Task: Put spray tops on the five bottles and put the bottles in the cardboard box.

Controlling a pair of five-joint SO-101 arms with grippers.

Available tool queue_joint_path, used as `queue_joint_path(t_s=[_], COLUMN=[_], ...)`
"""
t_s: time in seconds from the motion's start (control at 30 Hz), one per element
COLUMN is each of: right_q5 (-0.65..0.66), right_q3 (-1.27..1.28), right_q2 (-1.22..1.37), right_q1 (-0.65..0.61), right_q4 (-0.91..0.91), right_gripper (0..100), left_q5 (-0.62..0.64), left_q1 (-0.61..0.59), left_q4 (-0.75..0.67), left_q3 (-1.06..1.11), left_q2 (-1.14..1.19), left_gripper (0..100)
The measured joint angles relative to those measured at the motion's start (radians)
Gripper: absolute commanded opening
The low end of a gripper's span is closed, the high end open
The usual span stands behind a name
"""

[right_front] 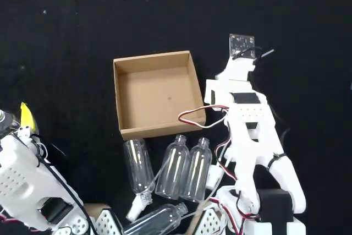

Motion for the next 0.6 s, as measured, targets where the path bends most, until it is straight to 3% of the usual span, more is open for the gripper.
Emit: queue_joint_path(t_s=[0.5, 0.6], right_q5=[0.0, 0.0], right_q3=[0.0, 0.0], right_q2=[0.0, 0.0], right_q1=[0.0, 0.0], right_q4=[0.0, 0.0], right_gripper=[12.7, 12.7], left_q5=[0.0, 0.0], left_q1=[-0.014, -0.014], left_q4=[0.002, 0.057], left_q3=[0.075, 0.078], left_q2=[-0.198, -0.222], left_gripper=[34, 34])
